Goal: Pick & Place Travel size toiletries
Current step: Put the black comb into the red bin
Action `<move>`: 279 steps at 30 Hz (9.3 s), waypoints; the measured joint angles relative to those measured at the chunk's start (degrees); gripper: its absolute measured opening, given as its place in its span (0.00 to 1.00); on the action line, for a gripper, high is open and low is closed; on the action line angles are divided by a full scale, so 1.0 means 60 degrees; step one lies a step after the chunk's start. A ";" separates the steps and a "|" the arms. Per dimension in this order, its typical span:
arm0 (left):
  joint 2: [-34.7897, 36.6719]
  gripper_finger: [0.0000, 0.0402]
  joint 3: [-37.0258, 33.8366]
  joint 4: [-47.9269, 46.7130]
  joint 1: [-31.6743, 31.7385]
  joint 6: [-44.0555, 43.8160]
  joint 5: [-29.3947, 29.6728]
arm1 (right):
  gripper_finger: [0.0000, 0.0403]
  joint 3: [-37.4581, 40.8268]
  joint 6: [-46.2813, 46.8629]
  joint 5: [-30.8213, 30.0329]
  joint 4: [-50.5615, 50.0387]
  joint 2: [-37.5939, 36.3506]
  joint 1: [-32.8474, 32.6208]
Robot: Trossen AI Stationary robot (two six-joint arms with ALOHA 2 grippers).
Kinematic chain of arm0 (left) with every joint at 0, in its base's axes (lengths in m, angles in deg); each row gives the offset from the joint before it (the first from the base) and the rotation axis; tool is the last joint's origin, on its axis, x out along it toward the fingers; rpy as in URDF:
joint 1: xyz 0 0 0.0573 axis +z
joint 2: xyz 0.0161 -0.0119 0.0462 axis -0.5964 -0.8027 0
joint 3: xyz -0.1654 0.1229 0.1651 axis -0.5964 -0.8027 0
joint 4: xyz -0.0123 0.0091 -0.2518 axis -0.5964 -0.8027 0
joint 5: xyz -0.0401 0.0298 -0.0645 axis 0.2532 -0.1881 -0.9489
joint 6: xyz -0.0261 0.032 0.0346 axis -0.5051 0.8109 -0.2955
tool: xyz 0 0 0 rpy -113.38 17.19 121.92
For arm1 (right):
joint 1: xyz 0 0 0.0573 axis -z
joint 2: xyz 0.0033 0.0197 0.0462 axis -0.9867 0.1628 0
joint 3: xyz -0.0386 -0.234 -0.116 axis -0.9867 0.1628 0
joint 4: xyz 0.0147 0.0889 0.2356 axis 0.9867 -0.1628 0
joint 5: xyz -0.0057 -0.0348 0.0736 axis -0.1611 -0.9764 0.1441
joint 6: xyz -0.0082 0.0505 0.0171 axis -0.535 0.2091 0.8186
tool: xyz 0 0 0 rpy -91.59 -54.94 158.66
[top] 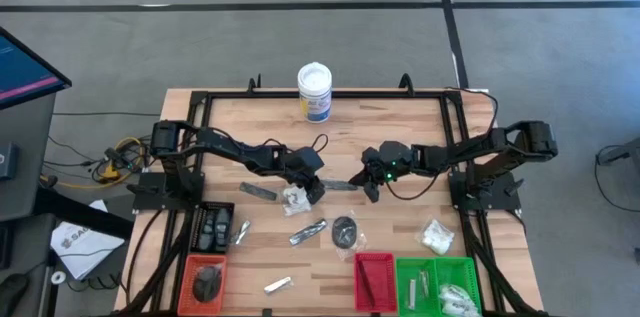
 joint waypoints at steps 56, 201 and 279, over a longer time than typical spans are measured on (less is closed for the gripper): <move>-0.0450 0.00 0.0308 -0.0125 0.0171 -0.0008 0.0233 | 0.65 -0.0004 0.1439 -0.0211 -0.1094 0.0235 0.0022; -0.1038 0.00 0.0168 0.1241 0.1129 -0.0648 -0.0321 | 0.65 -0.0914 -0.0044 -0.4155 -0.1235 0.1950 -0.0936; -0.1559 0.00 0.0372 0.1260 0.1295 -0.0580 -0.0592 | 0.24 -0.0922 0.0685 -0.2123 -0.1681 0.1947 -0.0495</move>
